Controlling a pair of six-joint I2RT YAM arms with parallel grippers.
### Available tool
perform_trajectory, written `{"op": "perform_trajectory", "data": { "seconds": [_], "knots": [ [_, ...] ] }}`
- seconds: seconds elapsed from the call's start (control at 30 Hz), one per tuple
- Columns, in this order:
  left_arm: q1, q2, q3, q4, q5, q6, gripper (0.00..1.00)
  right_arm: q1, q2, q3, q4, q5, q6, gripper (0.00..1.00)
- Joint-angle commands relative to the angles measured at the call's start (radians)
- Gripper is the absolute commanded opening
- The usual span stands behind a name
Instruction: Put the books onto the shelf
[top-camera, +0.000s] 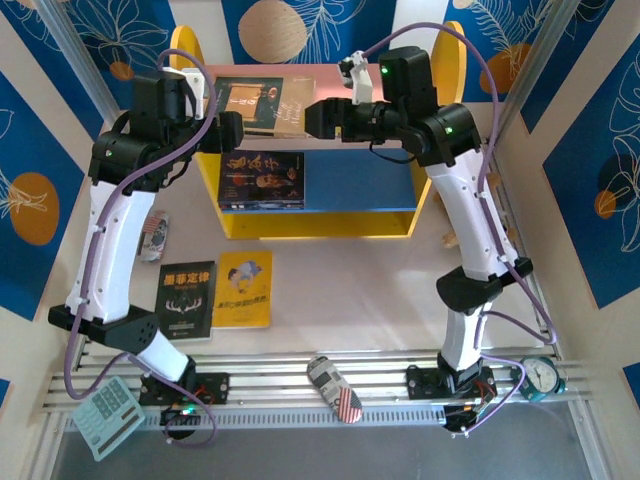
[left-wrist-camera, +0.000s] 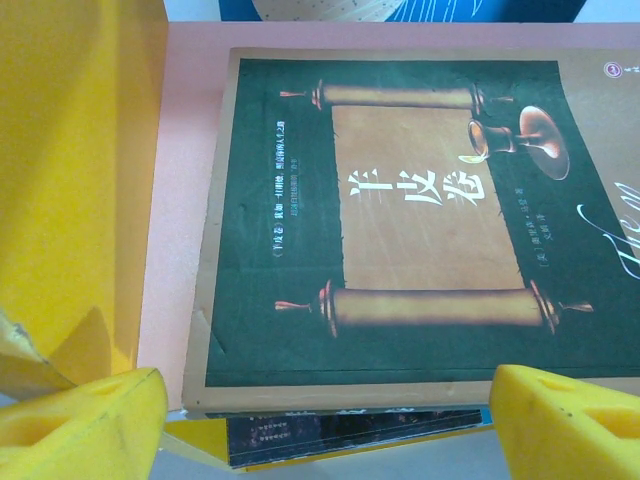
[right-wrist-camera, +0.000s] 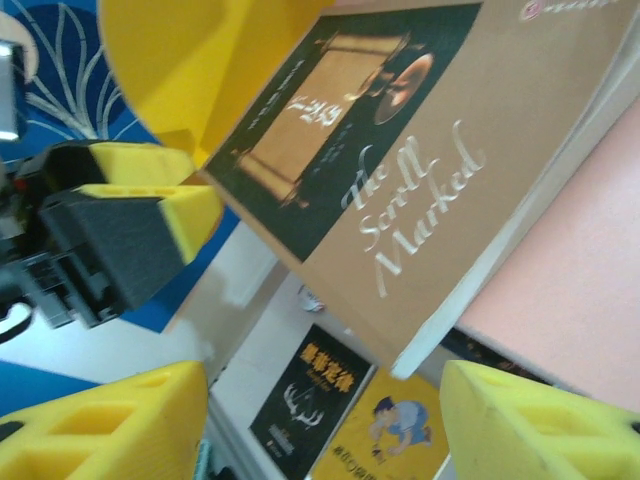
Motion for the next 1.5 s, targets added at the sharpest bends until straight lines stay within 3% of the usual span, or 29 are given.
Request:
{"op": "perform_trajectory", "data": {
  "seconds": [0.0,0.83,1.47],
  "knots": [
    [0.028,0.036,0.02,0.004,0.007,0.019,0.85,0.002,0.035,0.034,-0.035,0.096,-0.045,0.65],
    [-0.001,-0.022,-0.154,0.169,0.013,0.029,0.86,0.023,0.059,0.011,0.08,0.162,-0.084,0.7],
    [-0.118,-0.009,-0.164,0.138,-0.137,0.026,0.86,0.044,0.054,-0.006,0.076,0.173,-0.092,0.7]
  ]
}}
